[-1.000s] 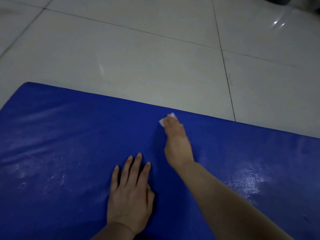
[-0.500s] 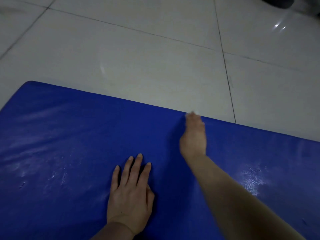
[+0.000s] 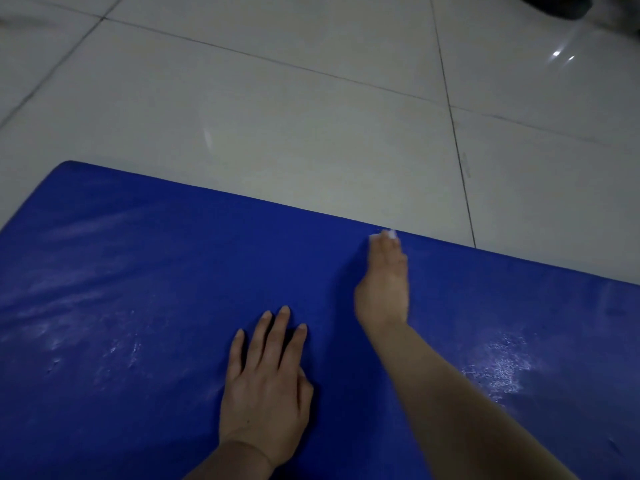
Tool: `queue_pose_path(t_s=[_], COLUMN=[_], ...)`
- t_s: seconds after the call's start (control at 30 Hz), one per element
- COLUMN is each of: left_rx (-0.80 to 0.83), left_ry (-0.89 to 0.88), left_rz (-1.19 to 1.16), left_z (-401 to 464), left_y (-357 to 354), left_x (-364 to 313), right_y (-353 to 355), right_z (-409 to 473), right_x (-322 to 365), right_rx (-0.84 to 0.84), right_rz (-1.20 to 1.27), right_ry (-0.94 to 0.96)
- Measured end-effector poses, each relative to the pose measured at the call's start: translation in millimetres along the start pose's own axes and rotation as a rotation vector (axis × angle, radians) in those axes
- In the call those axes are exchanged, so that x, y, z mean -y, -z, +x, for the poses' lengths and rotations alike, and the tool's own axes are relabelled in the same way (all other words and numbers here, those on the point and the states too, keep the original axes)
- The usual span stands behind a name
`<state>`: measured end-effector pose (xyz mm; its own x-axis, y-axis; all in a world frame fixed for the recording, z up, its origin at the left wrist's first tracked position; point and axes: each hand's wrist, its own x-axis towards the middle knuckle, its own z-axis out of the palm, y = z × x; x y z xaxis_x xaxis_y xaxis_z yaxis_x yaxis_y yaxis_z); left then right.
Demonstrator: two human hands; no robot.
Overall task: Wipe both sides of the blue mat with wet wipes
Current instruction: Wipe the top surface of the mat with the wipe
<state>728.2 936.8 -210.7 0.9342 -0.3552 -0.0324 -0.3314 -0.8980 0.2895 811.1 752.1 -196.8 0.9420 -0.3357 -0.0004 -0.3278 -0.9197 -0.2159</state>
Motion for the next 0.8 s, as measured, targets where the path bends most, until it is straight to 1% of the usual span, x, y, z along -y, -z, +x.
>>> queue_pose_path(t_s=[0.07,0.1,0.13,0.17,0.2,0.27,0.3,0.33,0.37,0.43,0.5,0.57,0.6,0.63,0.7,0.73,0.8], left_rx=[-0.001,0.000,0.000,0.003,0.004,0.010,0.014,0.018,0.021,0.026,0.025,0.023,0.024,0.026,0.025,0.023,0.021], left_ry=[-0.002,-0.002,-0.001,-0.001,0.000,0.000,-0.001,-0.002,-0.003,0.002,0.006,0.000,-0.003,-0.005,-0.003,-0.003,-0.004], left_rz=[-0.001,-0.002,-0.004,-0.006,-0.005,-0.001,0.002,0.005,0.006,0.007,0.005,0.007,0.006,0.003,-0.003,-0.006,-0.008], left_z=[0,0,0,0,0,0,0,0,0,0,1,1,1,0,0,0,0], left_y=[1,1,2,2,2,1,0,0,0,1,2,2,2,2,1,0,0], left_x=[0,0,0,0,0,1,1,1,1,0,0,0,1,1,1,1,1], right_y=[-4,-2,3,7,12,21,20,16,12,-4,-17,-19,-14,-10,2,10,14], right_z=[-12,-15,-14,-13,-10,-5,-4,-6,-9,-24,-39,-46,-47,-47,-42,-42,-42], right_x=[15,12,0,-18,-36,-64,-68,-62,-49,-18,7,9,2,-11,-45,-58,-70], right_rx=[0.064,0.071,0.053,0.016,-0.021,-0.043,-0.036,-0.031,-0.059,-0.100,-0.063,-0.040,-0.037,-0.052,-0.054,-0.036,-0.066], right_rz=[0.010,-0.006,-0.033,-0.038,-0.038,-0.041,-0.032,-0.038,-0.050,-0.058,-0.027,0.032,0.039,0.009,-0.034,-0.016,0.020], right_ry=[0.135,0.176,0.171,0.115,0.021,-0.184,-0.237,-0.231,-0.178,0.013,0.147,0.222,0.219,0.195,0.029,-0.073,-0.182])
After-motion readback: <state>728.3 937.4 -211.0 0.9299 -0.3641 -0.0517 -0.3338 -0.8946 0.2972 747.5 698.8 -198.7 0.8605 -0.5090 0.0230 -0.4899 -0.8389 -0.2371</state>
